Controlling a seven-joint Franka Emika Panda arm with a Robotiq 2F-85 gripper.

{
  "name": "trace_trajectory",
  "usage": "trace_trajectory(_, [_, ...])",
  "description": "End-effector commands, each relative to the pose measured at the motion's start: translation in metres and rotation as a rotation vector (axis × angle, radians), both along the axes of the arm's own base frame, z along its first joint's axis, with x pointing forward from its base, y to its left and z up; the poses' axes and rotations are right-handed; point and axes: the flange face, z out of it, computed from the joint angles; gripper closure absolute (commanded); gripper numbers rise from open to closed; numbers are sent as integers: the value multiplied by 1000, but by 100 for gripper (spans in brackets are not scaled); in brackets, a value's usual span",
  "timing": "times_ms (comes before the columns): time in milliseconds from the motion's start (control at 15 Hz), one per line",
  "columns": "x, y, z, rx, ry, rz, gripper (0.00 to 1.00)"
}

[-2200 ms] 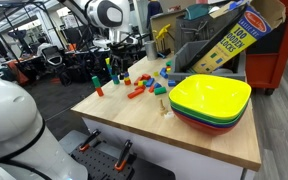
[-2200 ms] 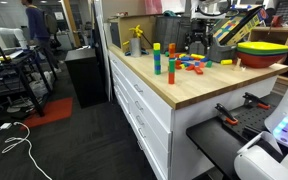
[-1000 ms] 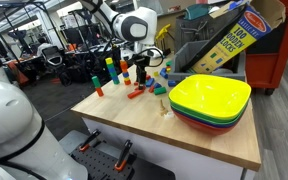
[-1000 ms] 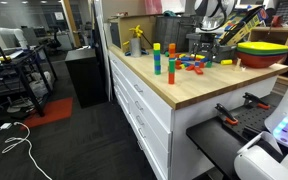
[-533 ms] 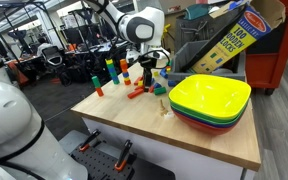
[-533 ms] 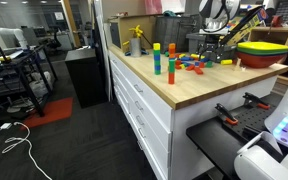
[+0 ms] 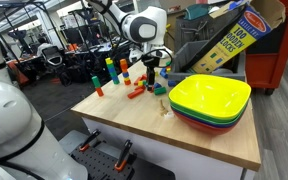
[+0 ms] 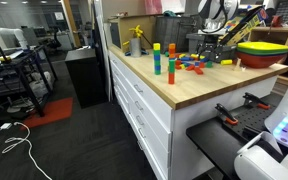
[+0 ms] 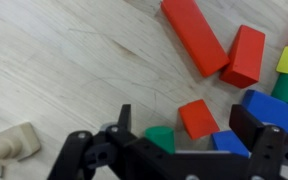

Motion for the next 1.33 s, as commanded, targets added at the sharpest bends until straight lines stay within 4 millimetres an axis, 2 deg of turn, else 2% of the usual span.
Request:
trace_trajectory(0, [7,-8,-5,-28,21,-25,0])
trace_trajectory(267, [3,-15,-14,-44,52,-39,0])
trace_trajectory(333, [2,-17,-15,-47,58,-44,5])
trace_trajectory(400, [1,-17,-17,-50,62,-44,28])
trace_trajectory(533, [1,-18,-19,-51,67,-44,32])
trace_trajectory(1133, [1,-17,-18,-57,71,-36,99])
trace_trajectory(1267, [1,-15,-18,-57,71,-29,100])
